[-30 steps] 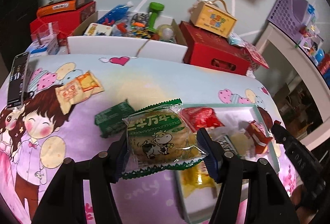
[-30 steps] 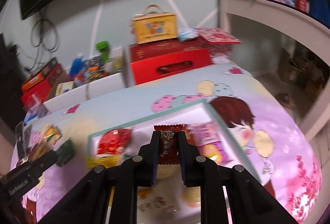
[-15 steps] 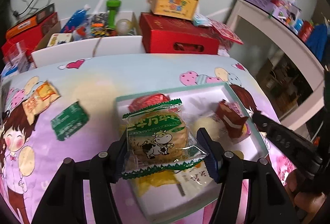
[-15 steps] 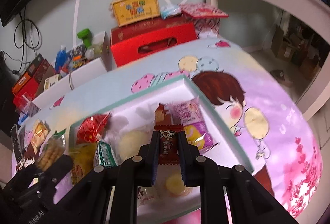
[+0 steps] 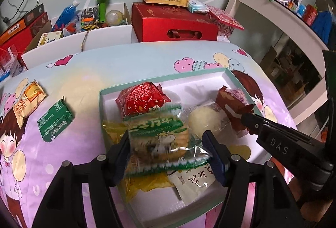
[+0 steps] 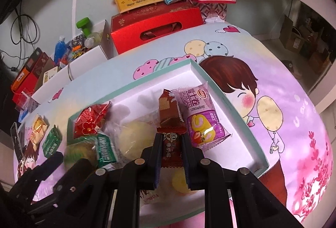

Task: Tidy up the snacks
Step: 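Lower the red candy and green cookie pack onto the tray and open both tools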

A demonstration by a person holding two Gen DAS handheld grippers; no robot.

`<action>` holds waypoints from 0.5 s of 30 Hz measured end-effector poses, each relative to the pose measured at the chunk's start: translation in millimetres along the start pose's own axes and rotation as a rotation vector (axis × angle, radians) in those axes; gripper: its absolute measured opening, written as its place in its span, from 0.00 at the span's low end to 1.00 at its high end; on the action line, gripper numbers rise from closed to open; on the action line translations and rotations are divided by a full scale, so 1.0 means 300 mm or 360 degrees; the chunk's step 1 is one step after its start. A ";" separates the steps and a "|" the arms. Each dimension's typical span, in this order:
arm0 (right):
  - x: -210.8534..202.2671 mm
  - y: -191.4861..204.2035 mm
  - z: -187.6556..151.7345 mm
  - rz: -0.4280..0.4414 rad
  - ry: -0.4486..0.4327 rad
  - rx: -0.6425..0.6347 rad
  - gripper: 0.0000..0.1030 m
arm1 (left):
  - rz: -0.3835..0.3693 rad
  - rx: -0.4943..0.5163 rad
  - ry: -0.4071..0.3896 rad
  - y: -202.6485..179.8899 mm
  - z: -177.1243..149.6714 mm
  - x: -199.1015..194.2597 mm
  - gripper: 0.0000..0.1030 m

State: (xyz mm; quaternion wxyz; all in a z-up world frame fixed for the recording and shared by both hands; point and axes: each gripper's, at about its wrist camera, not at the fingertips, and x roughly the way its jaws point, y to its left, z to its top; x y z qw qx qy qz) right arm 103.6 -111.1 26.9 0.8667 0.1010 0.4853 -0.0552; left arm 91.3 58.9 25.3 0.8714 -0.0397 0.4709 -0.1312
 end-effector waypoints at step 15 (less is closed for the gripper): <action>0.033 0.005 -0.002 -0.0064 0.0048 -0.0005 0.75 | 0.0076 -0.0058 -0.0030 0.059 0.015 -0.036 0.71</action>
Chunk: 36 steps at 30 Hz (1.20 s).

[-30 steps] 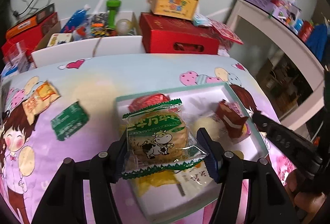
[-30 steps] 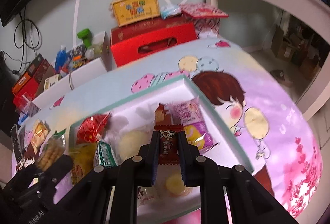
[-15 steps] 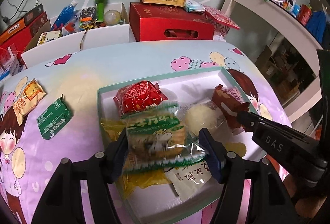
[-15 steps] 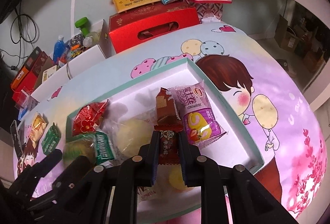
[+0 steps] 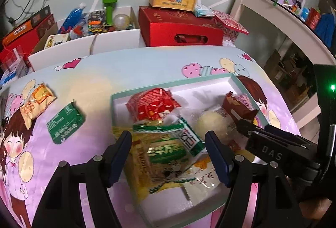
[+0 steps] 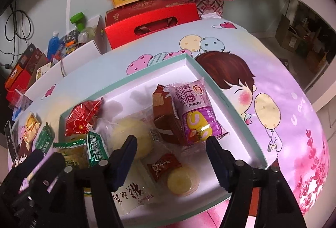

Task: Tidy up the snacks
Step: 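Lower the red candy and green cookie pack onto the tray and open both tools, then move both open tools back from the tray to the remaining snacks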

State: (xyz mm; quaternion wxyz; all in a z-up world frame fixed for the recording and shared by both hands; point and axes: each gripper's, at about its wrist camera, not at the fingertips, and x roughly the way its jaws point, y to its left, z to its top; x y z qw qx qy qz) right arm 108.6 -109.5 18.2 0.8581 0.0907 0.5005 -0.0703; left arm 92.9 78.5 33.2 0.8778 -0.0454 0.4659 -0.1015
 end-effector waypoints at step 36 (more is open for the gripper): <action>-0.040 0.056 0.015 -0.0014 -0.0190 -0.0011 1.00 | 0.0244 -0.0227 -0.0103 0.218 0.001 -0.014 0.93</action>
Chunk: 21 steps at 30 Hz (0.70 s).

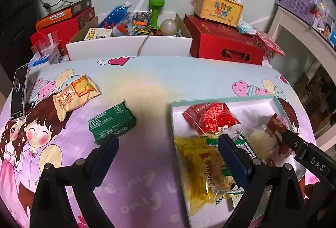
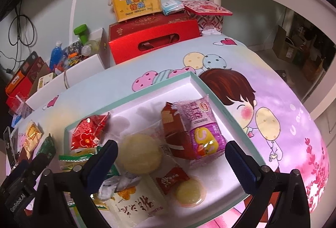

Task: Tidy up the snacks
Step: 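Move both open tools back from the tray to the remaining snacks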

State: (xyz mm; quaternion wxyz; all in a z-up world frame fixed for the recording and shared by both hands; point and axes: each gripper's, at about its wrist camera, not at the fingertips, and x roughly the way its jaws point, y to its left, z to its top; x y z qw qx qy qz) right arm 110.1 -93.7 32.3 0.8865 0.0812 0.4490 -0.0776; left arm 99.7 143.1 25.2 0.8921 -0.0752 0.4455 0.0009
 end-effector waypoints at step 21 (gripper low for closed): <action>-0.044 0.342 -0.095 0.0325 -0.0021 -0.0357 1.00 | 0.0354 -0.0379 0.0166 0.447 -0.020 -0.025 0.92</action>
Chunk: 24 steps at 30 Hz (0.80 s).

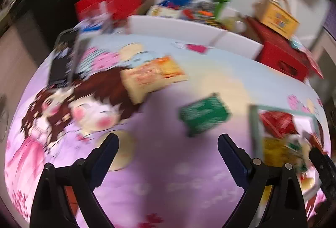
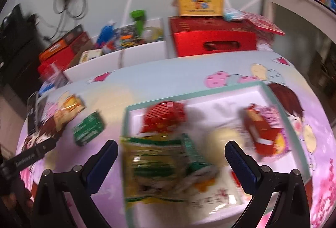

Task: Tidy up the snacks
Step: 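Move both open tools back from the tray to the remaining snacks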

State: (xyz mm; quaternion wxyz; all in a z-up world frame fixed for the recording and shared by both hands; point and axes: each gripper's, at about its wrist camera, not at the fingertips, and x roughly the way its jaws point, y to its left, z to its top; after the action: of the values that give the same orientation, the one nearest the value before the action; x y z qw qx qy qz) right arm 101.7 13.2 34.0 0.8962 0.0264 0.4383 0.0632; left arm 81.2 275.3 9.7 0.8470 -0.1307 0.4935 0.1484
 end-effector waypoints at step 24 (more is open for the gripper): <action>0.064 0.320 -0.039 0.0236 -0.0011 -0.0335 1.00 | -0.0095 -0.0195 0.0111 0.157 0.023 0.081 0.92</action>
State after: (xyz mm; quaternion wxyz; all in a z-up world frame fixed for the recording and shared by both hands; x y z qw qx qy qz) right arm 95.6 110.8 21.6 0.8884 -0.0353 0.4230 0.1750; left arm 80.0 324.1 -11.9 0.8238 -0.2020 0.5085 0.1483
